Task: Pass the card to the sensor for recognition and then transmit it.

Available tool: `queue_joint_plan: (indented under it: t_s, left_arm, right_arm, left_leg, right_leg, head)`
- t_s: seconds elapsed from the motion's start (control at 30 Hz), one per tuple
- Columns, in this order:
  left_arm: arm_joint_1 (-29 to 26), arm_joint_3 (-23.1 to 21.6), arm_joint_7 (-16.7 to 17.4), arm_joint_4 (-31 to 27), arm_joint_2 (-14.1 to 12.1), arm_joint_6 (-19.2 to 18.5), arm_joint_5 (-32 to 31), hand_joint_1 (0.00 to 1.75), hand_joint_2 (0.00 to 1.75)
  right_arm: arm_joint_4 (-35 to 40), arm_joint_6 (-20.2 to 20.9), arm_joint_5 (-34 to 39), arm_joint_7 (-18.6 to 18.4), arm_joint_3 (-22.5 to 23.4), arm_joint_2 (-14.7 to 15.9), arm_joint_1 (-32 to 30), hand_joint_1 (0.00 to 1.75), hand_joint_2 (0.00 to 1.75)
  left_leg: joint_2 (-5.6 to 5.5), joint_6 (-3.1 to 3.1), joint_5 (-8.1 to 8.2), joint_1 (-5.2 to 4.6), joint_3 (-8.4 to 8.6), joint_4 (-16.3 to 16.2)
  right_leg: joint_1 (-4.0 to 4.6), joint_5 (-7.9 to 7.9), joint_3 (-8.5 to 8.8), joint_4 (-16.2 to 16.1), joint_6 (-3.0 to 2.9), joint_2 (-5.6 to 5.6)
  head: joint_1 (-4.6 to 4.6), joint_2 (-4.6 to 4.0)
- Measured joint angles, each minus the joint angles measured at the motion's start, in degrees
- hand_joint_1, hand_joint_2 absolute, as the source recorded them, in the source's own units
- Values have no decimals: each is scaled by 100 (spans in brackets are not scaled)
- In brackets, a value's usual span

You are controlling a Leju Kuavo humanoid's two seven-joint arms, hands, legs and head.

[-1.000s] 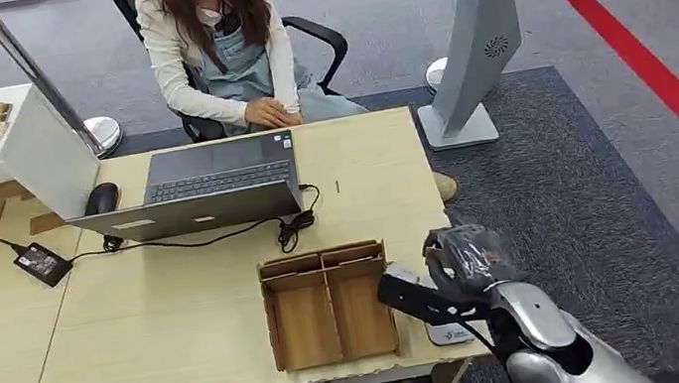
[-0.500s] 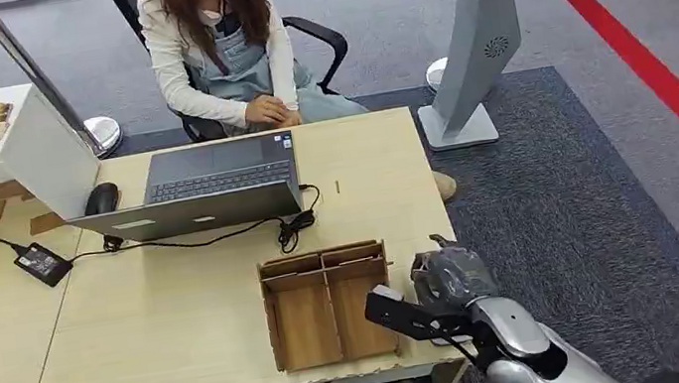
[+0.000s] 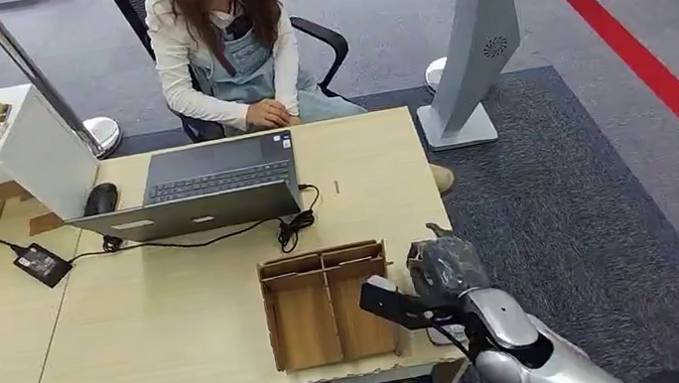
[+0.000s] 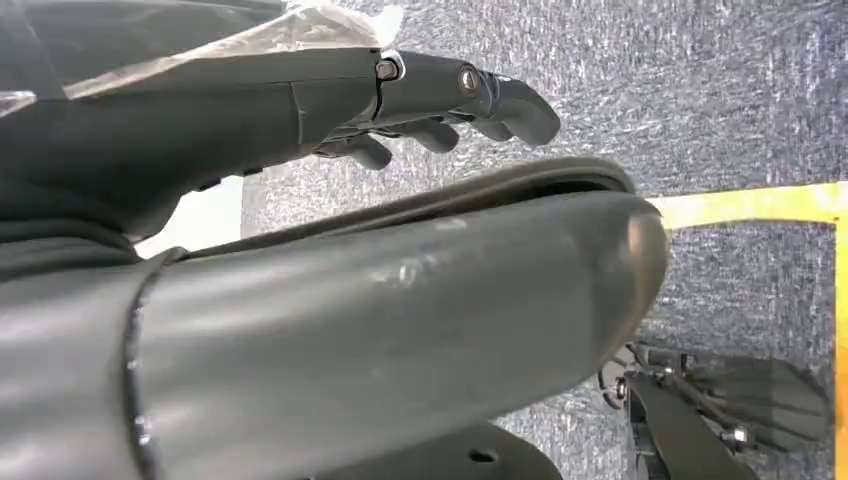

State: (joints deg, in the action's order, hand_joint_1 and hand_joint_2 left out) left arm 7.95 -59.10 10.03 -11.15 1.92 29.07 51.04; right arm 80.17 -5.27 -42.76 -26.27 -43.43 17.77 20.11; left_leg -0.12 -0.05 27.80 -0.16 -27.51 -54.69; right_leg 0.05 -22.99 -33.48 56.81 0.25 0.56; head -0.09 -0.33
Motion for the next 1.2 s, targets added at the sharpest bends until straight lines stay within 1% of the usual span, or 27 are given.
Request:
queue_joint_plan:
  t_s: [0.07,0.13,0.2,0.3,0.37,0.43,0.5,0.63,0.67,0.7,0.73,0.77,0.8,0.87,1.0,1.2]
  left_arm:
    - [-2,0,-11,0,0,28,-2,0,0]
    - [-10,0,-48,0,-2,41,-26,0,0]
    - [-13,0,-116,2,-4,39,-90,0,0]
    - [-8,0,-260,2,-7,39,-166,0,0]
    - [-10,0,-302,2,-9,24,-214,0,0]
    - [-8,0,-321,0,-7,0,-262,0,0]
    - [-2,-2,-326,0,-7,-26,-308,0,0]
    - [13,-2,-422,0,-7,-33,-365,0,0]
    - [12,-2,-331,-7,13,-267,-278,0,0]
    - [17,2,-174,-11,31,-623,-124,0,0]
    - [18,17,67,-11,59,-1214,89,0,0]
    - [2,35,194,-11,116,-1592,208,0,0]
    - [-23,48,238,-13,194,-1768,236,0,0]
    - [-23,52,284,-17,288,-1762,242,0,0]
    - [-32,94,310,-15,317,-1799,245,0,0]
    - [-37,109,291,-13,315,-1810,258,0,0]
  right_arm:
    - [112,-6,-173,-85,15,53,258,175,175]
    - [249,-15,-183,-118,52,96,608,175,175]
    - [387,-54,128,-116,148,127,1103,175,175]
    - [417,-135,816,31,251,122,2092,175,175]
    - [383,-127,973,136,254,59,2724,175,175]
    - [302,-159,1017,212,241,-57,3145,175,175]
    - [89,-247,1039,306,194,-232,3526,175,175]
    - [-604,-577,1233,676,96,-696,4120,175,175]
    - [-821,-655,1290,815,68,-848,4225,175,175]
    - [-1013,-726,1358,982,46,-947,4318,175,175]
    - [-1269,-795,1441,1178,20,-1108,4404,175,175]
    - [-1488,-848,1495,1294,0,-1221,4465,175,175]
    - [-1713,-896,1552,1355,-24,-1385,4527,175,175]
    - [-2130,-957,1668,1460,-68,-1616,4622,175,175]
    - [-2987,-1045,1849,1600,-127,-2034,4746,175,175]
    - [-3806,-1080,1911,1685,-195,-2378,4751,175,175]
  left_leg:
    - [0,2,-2,-1,-1,0]
    - [0,1,-5,-3,-2,0]
    - [2,0,-8,-2,-4,0]
    - [8,4,-14,-3,-4,0]
    - [4,1,-18,-5,-6,0]
    - [2,1,-18,-3,-8,0]
    - [2,0,-18,-2,-13,0]
    - [0,0,-18,2,-16,0]
    - [-5,0,-19,5,-19,0]
    - [-5,0,-19,9,-16,0]
    - [-3,0,-19,9,-17,1]
    - [-3,0,-19,11,-17,1]
    - [-2,0,-18,13,-16,1]
    - [-11,4,-22,13,-14,0]
    - [-13,4,-21,8,-12,0]
    - [-11,4,-21,7,-10,0]
  right_leg:
    - [-2,2,-2,0,3,0]
    - [-3,6,-1,0,2,0]
    - [-8,12,-3,2,4,2]
    - [-8,14,-4,3,4,3]
    - [-6,14,-4,3,4,0]
    - [-4,13,-3,3,4,-2]
    - [-4,14,-8,6,3,-2]
    - [0,13,-8,7,2,-3]
    - [1,13,-8,7,2,-7]
    - [-1,12,-9,7,2,-8]
    - [-4,12,-8,8,2,-8]
    - [-4,12,-10,8,2,-6]
    - [-3,13,-9,8,2,-5]
    - [-3,12,-9,7,3,-11]
    - [-5,12,-10,6,4,-14]
    - [-6,11,-10,6,4,-14]
  head:
    - [0,0]
    - [0,0]
    - [0,0]
    - [0,0]
    - [2,0]
    - [-2,0]
    - [-2,0]
    - [0,0]
    - [0,0]
    - [0,2]
    - [-6,0]
    - [0,0]
    - [0,0]
    - [9,2]
    - [7,0]
    - [4,2]
